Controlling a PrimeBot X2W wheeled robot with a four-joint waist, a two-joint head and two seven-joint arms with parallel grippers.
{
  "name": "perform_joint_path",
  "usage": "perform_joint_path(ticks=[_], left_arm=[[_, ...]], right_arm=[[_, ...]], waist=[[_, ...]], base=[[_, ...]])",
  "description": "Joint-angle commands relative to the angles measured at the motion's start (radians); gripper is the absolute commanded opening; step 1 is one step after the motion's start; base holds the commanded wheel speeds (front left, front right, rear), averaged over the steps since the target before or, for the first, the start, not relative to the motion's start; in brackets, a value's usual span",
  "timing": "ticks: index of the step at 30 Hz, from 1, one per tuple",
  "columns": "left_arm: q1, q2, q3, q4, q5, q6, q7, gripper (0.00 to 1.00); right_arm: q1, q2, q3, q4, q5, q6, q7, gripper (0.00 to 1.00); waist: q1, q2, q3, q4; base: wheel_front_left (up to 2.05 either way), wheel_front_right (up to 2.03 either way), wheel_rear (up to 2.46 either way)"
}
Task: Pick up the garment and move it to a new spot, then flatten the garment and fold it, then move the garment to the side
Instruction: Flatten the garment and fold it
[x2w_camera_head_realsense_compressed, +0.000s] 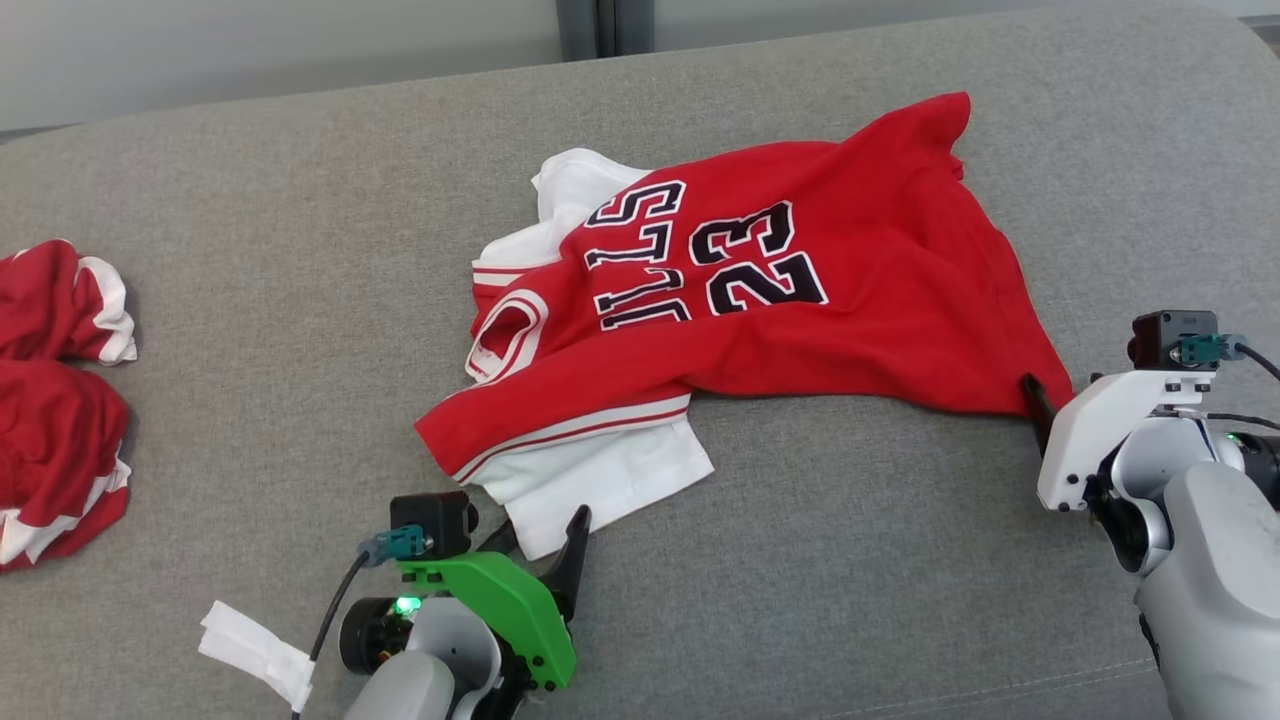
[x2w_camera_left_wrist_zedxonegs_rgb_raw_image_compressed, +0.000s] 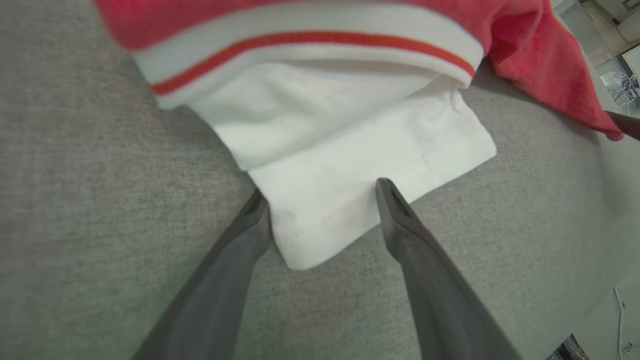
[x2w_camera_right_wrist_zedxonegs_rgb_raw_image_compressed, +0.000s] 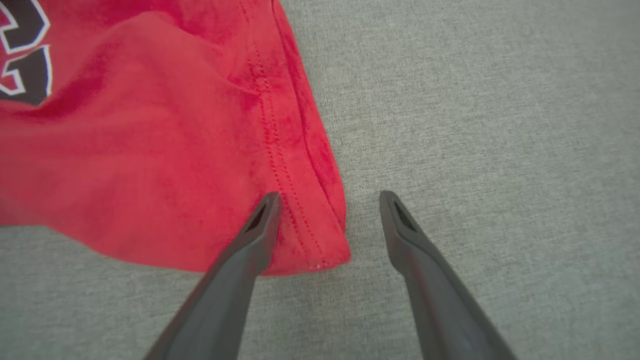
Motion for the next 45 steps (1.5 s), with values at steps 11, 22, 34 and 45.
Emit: perform_joint_path(ticks=[11, 22, 34, 45], left_arm=[[0.034, -0.003, -0.08, 0.06, -0.043, 0.0, 0.121, 0.0], [-0.008, 0.011, 0.048, -0.139, -0.143, -0.042, -0.119, 0.0], [-0.099, 0.079, 0.157, -0.461, -0.245, -0.072, -0.141, 0.0], [-0.47, 0.188, 0.197, -0.538, -0.277, -0.067, 0.06, 0.0]], right_arm=[[-0.01, 0.01, 0.052, 0.146, 0.086, -0.001, 0.123, 0.0], [-0.009, -0.008, -0.015, -0.025, 0.12, -0.002, -0.043, 0.0], [0.009, -0.009, -0.059, -0.362, 0.174, -0.001, -0.015, 0.0], [-0.236, 0.021, -0.073, -0.546, 0.192, -0.001, 0.074, 0.0]], waist=[[0.0, -0.0001, 0.012, 0.024], [0.0, -0.0001, -0.072, 0.014], [0.0, -0.0001, -0.143, 0.026], [0.0, -0.0001, -0.033, 0.005]], base=[[0.0, 0.0, 0.0], [0.0, 0.0, 0.0], [0.0, 0.0, 0.0], [0.0, 0.0, 0.0]])
